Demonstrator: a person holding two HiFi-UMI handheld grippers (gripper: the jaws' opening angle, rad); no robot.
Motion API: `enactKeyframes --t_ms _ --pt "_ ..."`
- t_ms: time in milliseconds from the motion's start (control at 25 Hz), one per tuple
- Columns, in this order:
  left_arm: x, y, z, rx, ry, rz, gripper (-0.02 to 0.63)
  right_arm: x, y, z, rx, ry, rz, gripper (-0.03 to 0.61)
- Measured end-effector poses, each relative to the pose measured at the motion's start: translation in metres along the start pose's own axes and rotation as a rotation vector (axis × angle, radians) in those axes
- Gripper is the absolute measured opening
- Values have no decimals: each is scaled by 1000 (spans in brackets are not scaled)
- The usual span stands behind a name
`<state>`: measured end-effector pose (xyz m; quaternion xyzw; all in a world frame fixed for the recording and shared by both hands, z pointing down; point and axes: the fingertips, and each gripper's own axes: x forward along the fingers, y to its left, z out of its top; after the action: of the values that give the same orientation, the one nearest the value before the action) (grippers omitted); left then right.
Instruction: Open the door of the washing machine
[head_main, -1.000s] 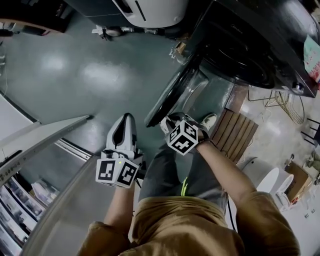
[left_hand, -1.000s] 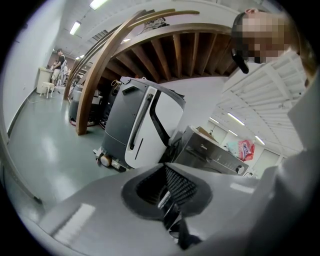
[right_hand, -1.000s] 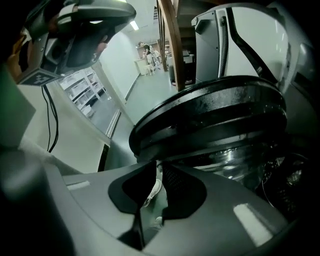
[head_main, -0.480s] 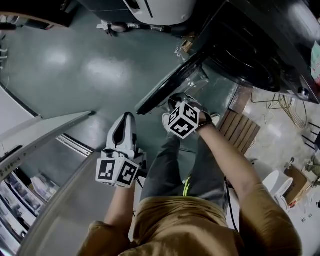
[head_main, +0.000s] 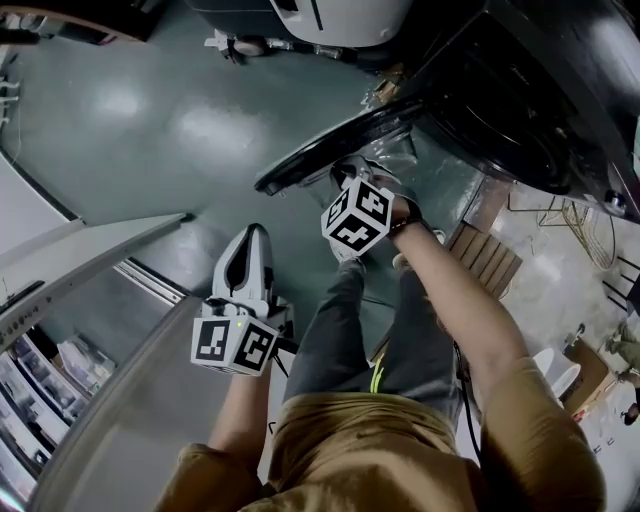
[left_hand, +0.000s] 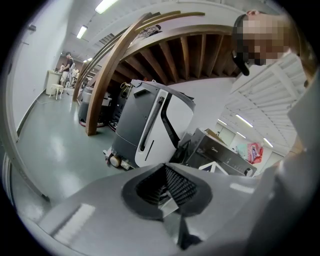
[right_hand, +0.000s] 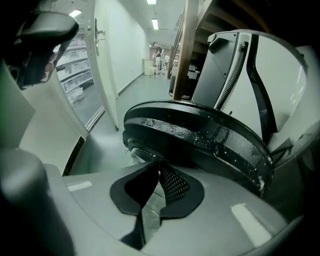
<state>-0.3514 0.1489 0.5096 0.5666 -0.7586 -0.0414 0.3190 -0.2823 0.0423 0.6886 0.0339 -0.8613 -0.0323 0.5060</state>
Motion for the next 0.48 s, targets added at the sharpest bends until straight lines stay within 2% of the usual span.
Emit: enactKeyframes --t_ms 480 --pt "1 13 5 -6 -4 19 60 14 -54 24 -130 21 -117 15"
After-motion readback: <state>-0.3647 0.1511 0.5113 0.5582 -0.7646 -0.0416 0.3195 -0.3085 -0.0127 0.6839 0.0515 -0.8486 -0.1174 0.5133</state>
